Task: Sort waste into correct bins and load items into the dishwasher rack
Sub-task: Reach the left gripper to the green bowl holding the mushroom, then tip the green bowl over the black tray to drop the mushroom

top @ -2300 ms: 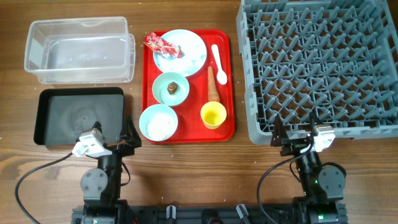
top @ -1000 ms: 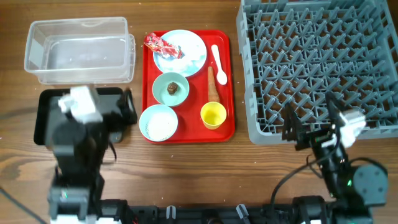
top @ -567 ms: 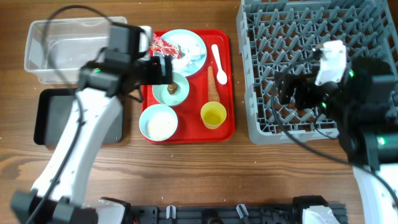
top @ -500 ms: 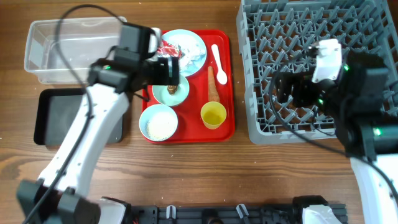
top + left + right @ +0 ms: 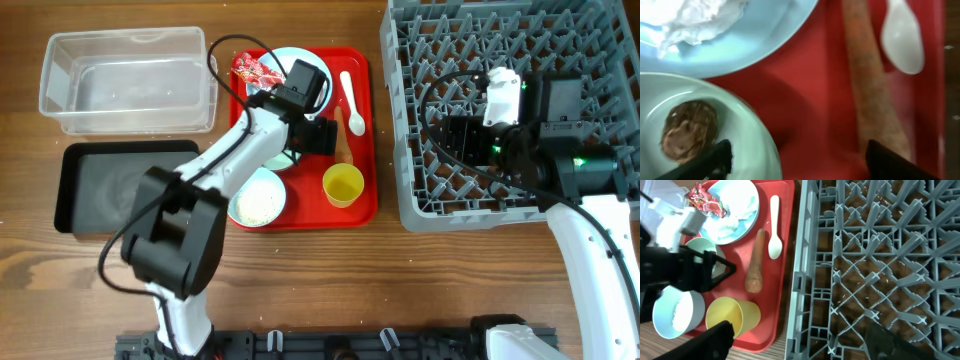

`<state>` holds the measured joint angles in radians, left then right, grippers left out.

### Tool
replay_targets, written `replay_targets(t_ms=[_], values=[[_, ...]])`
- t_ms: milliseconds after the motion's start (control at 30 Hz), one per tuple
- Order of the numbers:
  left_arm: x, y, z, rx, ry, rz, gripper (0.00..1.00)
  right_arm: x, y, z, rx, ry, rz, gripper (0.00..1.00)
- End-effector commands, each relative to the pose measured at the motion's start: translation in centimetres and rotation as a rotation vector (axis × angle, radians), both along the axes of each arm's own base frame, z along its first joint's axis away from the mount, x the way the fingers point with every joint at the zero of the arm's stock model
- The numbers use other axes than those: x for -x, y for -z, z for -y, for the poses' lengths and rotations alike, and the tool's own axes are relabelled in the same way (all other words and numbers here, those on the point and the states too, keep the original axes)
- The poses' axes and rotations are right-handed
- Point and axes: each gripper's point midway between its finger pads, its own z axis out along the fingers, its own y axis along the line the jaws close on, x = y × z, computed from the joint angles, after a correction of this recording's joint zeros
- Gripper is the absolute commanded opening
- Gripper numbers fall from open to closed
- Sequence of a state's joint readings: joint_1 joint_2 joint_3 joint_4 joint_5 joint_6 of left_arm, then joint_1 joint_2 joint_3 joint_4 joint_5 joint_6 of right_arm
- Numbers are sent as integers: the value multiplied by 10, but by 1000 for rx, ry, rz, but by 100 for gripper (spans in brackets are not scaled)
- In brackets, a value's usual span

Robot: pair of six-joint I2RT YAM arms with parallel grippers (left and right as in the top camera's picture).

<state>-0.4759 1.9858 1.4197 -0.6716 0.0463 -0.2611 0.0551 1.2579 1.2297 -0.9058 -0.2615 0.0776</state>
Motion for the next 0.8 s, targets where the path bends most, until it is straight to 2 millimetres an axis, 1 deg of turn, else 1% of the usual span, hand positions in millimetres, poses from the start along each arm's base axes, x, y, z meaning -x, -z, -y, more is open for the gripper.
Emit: replay_targets(t_ms=[0, 33, 67, 133, 167, 200, 267, 333, 433, 467, 500, 567, 600, 633, 700, 733, 767], values=[[-6, 17, -1, -21, -22, -9, 69, -4, -5, 1, -2, 4, 11, 81], [-7, 19, 0, -21, -22, -8, 57, -4, -5, 1, -2, 4, 10, 80], [-7, 18, 0, -20, -22, -6, 49, -4, -5, 1, -2, 4, 10, 78], [-8, 18, 0, -18, -23, -2, 23, -4, -5, 1, -2, 4, 11, 75], [-8, 18, 0, -17, -23, -2, 6, -4, -5, 1, -2, 4, 11, 75], [-8, 18, 0, -12, -45, -7, 4, -4, -5, 1, -2, 4, 10, 73], [-9, 17, 0, -2, -73, -9, 4, -4, -5, 1, 1, 6, 11, 72], [-10, 9, 1, 10, -91, -10, 4, -4, -5, 2, 0, 6, 10, 72], [-16, -27, -1, 28, -107, 11, 4, -4, -5, 2, 0, 6, 10, 72], [-18, -43, -3, 35, -113, 22, 4, -4, -5, 2, 0, 6, 10, 72], [-19, -68, -6, 49, -136, 36, 4, -4, -5, 2, 0, 7, 10, 72], [-15, -99, -13, 84, -154, 39, 4, -4, -5, 2, 1, 6, 10, 72], [-6, -119, -25, 118, -184, 25, 4, -4, -5, 2, 0, 6, 10, 72], [-1, -126, -34, 124, -213, 14, 4, -4, -5, 2, 0, 7, 9, 72], [13, -140, -64, 138, -285, -34, 4, -3, -5, 2, 0, 6, 9, 72], [20, -144, -80, 144, -323, -61, 4, -3, -5, 2, 0, 6, 9, 72], [27, -148, -103, 138, -375, -90, 4, -3, -5, 2, 1, 6, 9, 72]])
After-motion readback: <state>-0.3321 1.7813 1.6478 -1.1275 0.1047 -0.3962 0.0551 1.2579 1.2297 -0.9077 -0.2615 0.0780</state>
